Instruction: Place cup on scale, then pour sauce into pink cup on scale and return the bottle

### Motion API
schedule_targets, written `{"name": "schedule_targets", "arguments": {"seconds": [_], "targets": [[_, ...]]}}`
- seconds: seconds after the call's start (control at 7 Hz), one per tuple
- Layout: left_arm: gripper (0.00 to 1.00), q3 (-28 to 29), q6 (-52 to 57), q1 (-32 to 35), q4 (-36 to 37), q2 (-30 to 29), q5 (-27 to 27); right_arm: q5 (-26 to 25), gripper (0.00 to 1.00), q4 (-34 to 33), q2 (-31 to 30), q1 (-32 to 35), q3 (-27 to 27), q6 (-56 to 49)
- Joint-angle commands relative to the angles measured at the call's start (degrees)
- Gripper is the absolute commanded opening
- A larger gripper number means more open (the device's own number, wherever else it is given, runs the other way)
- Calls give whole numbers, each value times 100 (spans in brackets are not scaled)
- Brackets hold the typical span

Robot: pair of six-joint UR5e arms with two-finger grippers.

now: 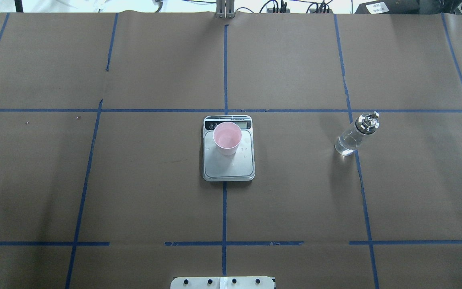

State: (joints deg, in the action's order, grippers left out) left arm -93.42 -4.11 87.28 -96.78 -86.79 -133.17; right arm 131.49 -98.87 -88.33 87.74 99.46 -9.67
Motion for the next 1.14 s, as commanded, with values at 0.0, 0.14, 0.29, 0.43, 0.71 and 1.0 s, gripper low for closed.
{"name": "schedule_targets", "arguments": {"seconds": [0.0, 0.14, 0.29, 0.43, 0.71, 1.0], "targets": [[100, 60, 33, 0, 80, -48, -339, -9, 100, -9, 35, -37, -84, 0], [100, 26, 42, 0, 63, -48, -446, -36, 100, -18, 27, -47, -120, -9], [100, -1, 42, 0, 37, -48, -473, -62, 100, -18, 35, -90, -137, -9], [100, -10, 33, 0, 45, -109, -473, -71, 100, -26, -8, -117, -137, -9], [100, 17, 24, 0, 28, -145, -482, -176, 100, -53, -79, -135, -146, -9], [100, 51, -11, 0, 37, -136, -474, -247, 100, -35, -131, -143, -243, -18]]}}
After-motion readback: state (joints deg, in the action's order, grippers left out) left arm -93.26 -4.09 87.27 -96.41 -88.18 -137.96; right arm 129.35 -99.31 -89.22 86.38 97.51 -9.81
